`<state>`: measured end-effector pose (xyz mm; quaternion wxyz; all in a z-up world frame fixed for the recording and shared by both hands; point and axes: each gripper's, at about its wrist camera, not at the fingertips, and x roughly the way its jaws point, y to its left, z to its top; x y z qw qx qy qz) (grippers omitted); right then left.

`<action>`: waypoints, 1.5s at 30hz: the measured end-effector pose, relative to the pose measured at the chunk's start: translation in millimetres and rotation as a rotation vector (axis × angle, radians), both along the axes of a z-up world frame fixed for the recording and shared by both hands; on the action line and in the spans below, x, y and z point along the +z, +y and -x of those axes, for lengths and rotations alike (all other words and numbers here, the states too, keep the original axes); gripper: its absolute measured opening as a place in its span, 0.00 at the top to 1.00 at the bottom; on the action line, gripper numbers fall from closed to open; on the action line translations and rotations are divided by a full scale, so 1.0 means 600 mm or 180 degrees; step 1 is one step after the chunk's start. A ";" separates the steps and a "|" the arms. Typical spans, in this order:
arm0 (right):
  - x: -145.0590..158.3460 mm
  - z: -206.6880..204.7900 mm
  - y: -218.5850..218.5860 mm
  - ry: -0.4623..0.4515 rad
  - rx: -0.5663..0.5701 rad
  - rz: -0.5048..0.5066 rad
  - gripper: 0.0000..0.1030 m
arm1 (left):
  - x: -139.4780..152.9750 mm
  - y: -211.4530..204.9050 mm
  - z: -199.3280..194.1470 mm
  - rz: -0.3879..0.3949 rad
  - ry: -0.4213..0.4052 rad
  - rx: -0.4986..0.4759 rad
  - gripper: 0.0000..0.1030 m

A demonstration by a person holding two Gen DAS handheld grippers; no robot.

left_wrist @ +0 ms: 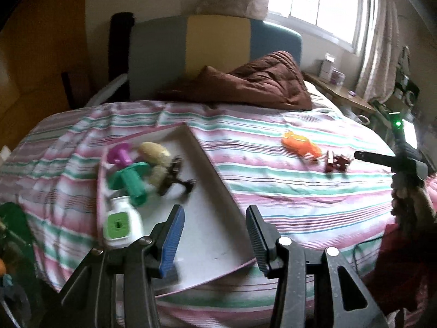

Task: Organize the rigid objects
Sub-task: 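Move both grippers back toward the red and orange pieces on the bedspread, then reach the left gripper down to the orange block pieces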

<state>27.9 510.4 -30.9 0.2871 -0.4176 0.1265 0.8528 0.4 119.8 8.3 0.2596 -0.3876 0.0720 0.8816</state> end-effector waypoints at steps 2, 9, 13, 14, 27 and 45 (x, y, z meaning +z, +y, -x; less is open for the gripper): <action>-0.005 -0.016 0.038 0.0041 -0.0333 0.0222 0.23 | -0.001 0.020 -0.001 -0.0010 -0.0017 -0.0077 0.54; -0.016 -0.046 0.083 0.0141 -0.0687 0.0636 0.23 | -0.014 0.115 0.002 -0.0054 -0.0176 -0.0413 0.54; -0.018 -0.042 0.080 0.0119 -0.0639 0.0672 0.23 | -0.034 0.173 0.014 -0.0009 -0.0303 -0.0571 0.54; -0.017 -0.041 0.078 0.0121 -0.0615 0.0671 0.23 | -0.039 0.186 0.018 0.0004 -0.0339 -0.0585 0.54; -0.001 -0.051 0.077 0.0397 -0.0584 0.0828 0.16 | -0.072 0.327 0.096 -0.0004 -0.0613 -0.0742 0.54; -0.009 -0.048 0.089 0.0476 -0.0578 0.1087 0.15 | -0.136 0.511 0.209 0.0196 -0.0681 -0.0785 0.38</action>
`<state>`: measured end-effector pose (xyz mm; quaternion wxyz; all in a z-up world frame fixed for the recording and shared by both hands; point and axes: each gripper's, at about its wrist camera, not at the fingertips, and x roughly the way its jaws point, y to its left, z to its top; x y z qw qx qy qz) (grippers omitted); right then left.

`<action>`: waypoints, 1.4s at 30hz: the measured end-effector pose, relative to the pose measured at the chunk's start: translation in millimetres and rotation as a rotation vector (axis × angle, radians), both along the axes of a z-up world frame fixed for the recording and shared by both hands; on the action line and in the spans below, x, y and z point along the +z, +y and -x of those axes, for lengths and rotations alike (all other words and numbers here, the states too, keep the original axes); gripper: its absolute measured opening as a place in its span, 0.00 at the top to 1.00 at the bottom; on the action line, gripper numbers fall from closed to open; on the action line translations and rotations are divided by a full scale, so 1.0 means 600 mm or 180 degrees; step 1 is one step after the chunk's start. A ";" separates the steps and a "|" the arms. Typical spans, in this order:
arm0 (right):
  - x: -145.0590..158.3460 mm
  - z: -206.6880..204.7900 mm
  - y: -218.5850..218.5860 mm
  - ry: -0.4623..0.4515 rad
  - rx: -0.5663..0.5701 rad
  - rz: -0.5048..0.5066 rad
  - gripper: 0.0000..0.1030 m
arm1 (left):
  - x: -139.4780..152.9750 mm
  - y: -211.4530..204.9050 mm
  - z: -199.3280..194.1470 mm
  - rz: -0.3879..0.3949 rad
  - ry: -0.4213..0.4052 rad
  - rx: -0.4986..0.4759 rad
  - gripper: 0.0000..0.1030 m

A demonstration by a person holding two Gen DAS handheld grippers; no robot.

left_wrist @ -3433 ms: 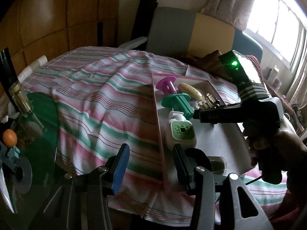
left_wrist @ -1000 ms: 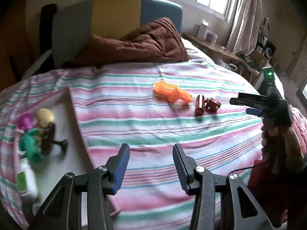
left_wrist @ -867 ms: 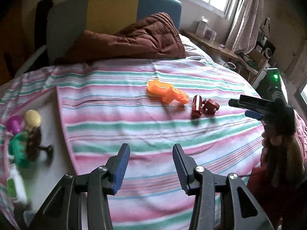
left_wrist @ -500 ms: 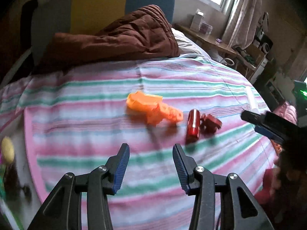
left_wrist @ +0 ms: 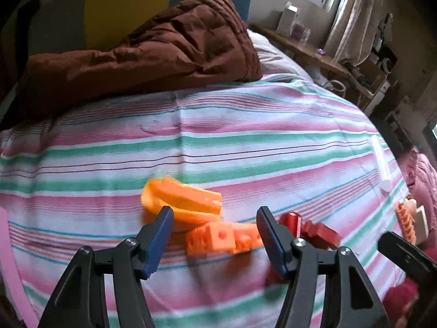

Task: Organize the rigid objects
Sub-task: 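Reach the left gripper down to the orange block pieces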

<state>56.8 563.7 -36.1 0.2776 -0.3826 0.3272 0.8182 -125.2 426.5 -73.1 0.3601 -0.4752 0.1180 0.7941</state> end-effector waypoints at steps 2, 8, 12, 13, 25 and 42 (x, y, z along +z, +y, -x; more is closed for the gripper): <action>-0.003 0.000 0.001 -0.0011 -0.0007 0.0024 0.15 | -0.005 -0.003 -0.002 -0.0007 0.0035 -0.0031 0.42; -0.002 0.003 -0.004 -0.0021 0.0042 0.0002 0.15 | -0.001 -0.057 -0.043 -0.0048 0.0031 -0.0153 0.53; 0.000 0.004 -0.006 -0.0030 0.0042 -0.0036 0.15 | -0.006 -0.103 -0.068 -0.0079 0.0050 -0.0190 0.52; -0.001 0.004 -0.006 -0.0046 0.0038 -0.0045 0.15 | -0.006 -0.109 -0.070 -0.0069 0.0073 -0.0173 0.52; -0.007 -0.010 0.007 0.0016 -0.0101 0.0100 0.15 | 0.008 -0.067 -0.105 0.0349 0.0554 -0.1085 0.47; -0.006 -0.007 0.011 0.0068 -0.0085 0.0151 0.15 | -0.020 -0.004 -0.121 0.0860 0.0917 -0.1945 0.54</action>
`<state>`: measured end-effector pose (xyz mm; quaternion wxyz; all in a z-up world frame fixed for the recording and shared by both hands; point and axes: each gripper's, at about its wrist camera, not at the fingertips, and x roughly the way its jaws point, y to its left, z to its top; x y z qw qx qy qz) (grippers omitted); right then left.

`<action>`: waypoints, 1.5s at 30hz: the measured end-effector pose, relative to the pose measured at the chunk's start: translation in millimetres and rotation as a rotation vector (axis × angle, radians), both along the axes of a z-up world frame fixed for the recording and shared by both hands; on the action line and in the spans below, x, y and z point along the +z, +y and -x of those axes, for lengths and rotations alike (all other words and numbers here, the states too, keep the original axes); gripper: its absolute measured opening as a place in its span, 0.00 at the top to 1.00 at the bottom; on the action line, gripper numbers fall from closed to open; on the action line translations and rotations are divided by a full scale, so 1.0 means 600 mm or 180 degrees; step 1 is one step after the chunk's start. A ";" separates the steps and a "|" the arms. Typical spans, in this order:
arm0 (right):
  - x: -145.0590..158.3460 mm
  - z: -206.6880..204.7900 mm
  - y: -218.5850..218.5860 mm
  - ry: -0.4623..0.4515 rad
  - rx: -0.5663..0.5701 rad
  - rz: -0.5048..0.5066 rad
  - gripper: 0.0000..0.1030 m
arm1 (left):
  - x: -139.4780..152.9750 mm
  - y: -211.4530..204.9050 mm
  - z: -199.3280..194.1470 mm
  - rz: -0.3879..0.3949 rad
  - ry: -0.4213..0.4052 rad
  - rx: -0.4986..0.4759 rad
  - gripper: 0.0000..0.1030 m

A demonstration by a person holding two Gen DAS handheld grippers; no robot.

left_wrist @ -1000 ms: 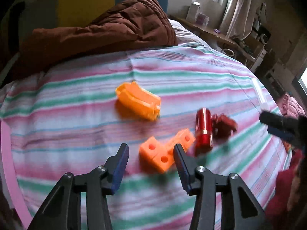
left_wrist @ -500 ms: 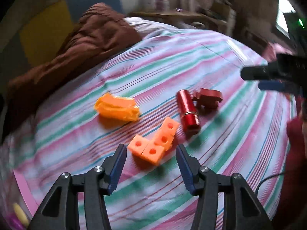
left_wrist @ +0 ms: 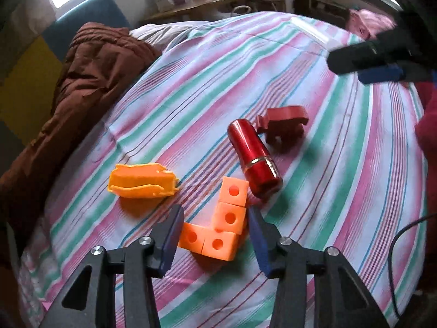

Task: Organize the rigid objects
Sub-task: 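Reach the left gripper down to the orange block pieces, then close the left gripper on the orange cube blocks, then lift the orange blocks with the left gripper while the right gripper grasps the red clip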

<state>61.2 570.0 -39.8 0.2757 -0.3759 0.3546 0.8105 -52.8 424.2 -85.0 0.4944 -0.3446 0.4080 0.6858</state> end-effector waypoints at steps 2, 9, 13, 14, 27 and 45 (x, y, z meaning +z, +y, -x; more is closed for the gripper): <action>-0.001 0.000 0.001 -0.0013 -0.0011 -0.0010 0.15 | 0.001 -0.003 -0.002 -0.0006 -0.0014 0.0002 0.54; -0.006 -0.006 0.010 -0.0003 -0.0102 0.0053 0.15 | 0.015 -0.057 -0.015 -0.0154 -0.0340 0.0427 0.54; -0.010 -0.009 0.013 0.0011 -0.0110 0.0116 0.15 | 0.020 -0.112 -0.032 -0.0215 -0.0520 0.0687 0.54; -0.012 -0.010 0.013 0.0016 -0.0114 0.0143 0.15 | 0.021 -0.128 -0.036 -0.0246 -0.0560 0.0764 0.54; -0.014 0.022 -0.029 0.0080 0.0365 0.0151 0.18 | 0.001 -0.176 -0.080 -0.0575 -0.0335 0.1105 0.71; -0.016 0.070 -0.076 -0.0401 0.0736 -0.0386 0.53 | -0.013 -0.193 -0.075 -0.1012 -0.0355 0.1237 0.70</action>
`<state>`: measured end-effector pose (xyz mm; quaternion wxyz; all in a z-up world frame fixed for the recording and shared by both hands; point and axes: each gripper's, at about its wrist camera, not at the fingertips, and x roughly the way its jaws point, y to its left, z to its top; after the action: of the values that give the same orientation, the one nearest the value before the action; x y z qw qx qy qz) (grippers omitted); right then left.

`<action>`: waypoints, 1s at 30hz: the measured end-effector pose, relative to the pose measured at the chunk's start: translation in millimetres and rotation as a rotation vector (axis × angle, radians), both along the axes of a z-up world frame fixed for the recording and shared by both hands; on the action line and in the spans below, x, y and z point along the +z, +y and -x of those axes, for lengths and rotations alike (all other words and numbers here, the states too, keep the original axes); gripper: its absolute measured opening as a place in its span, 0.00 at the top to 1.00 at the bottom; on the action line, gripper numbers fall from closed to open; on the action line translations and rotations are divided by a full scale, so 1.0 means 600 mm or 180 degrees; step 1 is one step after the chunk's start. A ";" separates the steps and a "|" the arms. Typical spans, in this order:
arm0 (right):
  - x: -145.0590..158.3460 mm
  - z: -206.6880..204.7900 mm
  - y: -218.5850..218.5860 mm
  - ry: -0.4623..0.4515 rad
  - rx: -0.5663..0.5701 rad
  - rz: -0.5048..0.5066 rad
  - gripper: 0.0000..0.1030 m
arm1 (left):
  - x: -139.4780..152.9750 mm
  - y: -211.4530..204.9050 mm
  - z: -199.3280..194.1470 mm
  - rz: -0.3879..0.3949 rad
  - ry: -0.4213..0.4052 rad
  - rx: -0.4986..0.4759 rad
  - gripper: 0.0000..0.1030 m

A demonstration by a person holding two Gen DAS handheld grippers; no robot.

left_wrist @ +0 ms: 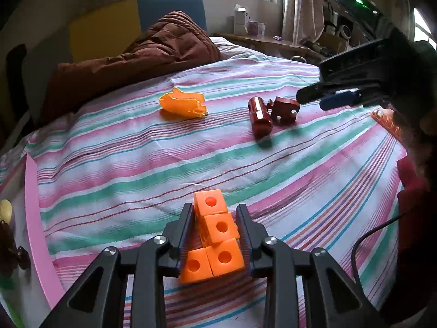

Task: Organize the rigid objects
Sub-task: 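Lift the orange blocks with the left gripper while the right gripper grasps the red clip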

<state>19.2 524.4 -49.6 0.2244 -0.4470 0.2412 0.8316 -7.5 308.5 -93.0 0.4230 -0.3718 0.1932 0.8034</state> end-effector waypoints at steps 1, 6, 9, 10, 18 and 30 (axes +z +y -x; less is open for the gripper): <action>0.000 0.010 0.000 -0.0037 0.0019 -0.0051 0.53 | 0.000 0.000 -0.001 -0.0001 0.0009 0.0003 0.70; -0.017 0.069 0.000 -0.0342 0.0272 -0.0315 0.47 | -0.001 -0.002 -0.001 -0.0029 0.0019 0.0026 0.70; -0.038 0.096 0.004 -0.0518 0.0399 -0.0341 0.59 | -0.002 -0.002 0.000 -0.0053 0.0014 0.0030 0.69; -0.044 0.099 0.006 -0.0540 0.0447 -0.0271 0.85 | -0.002 -0.002 0.000 -0.0054 0.0017 0.0030 0.69; -0.050 0.032 0.000 -0.0463 0.0455 0.0146 0.85 | -0.003 -0.003 -0.002 -0.0076 0.0050 0.0031 0.69; -0.070 0.007 0.005 -0.0290 0.0444 0.0580 0.85 | 0.004 -0.016 -0.001 -0.0118 -0.0061 0.0177 0.70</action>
<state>14.7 527.7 -91.6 0.1352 -0.5186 0.2736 0.7987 -6.9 299.0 -90.5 0.4092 -0.3768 0.1637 0.8147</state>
